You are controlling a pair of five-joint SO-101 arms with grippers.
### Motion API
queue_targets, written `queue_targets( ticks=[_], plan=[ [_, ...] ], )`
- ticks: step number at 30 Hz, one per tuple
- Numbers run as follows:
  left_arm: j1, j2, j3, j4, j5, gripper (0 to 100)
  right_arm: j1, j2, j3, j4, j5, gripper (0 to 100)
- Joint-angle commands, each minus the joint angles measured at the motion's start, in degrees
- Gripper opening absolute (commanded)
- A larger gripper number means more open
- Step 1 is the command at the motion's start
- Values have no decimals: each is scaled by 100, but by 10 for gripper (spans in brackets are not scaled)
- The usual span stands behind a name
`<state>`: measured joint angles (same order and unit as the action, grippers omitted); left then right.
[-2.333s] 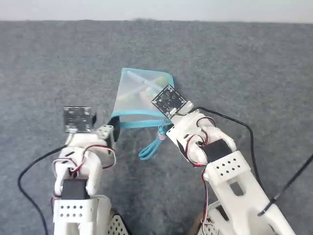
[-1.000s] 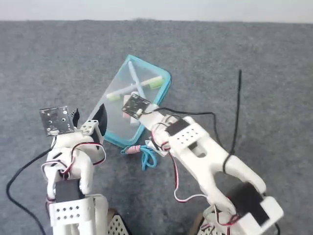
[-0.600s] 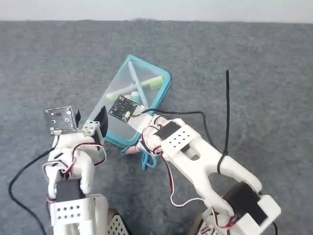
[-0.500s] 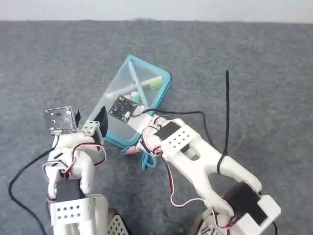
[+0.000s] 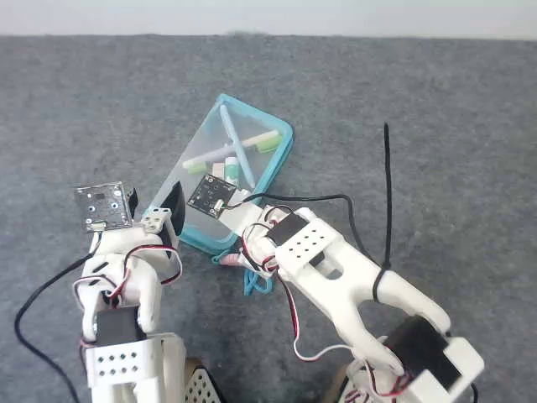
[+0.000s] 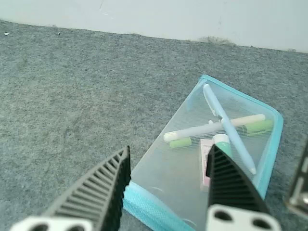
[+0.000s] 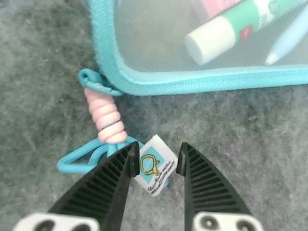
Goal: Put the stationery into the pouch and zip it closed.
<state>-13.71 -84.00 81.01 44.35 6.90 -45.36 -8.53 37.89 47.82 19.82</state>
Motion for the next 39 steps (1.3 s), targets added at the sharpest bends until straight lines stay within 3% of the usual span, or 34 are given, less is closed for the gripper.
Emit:
queue_targets(
  ticks=[1, 9, 14, 17, 19, 28, 34, 39],
  plan=[
    [9, -26, -92, -220, -44, 236, -145, -567, -70, 198, -26, 139],
    [9, -26, -92, -211, -44, 236, -453, -602, 141, 48, -26, 139],
    [9, -18, -66, -211, -44, 236, -242, -119, 220, -268, 9, 132],
    [18, -26, -22, -237, -44, 236, 4, 224, 114, -224, 448, 60],
    [18, -26, -22, -237, -44, 236, 295, 400, 9, -207, 536, 2],
    [18, -26, 4, -246, -44, 236, 2264, 620, -703, 66, -255, 6],
    [387, -26, 207, -440, -70, 236, 3442, 593, -1029, 171, -1037, 6],
    [422, -18, 462, -870, -457, 236, 3855, 576, -1064, 646, -1204, 6]
  ],
)
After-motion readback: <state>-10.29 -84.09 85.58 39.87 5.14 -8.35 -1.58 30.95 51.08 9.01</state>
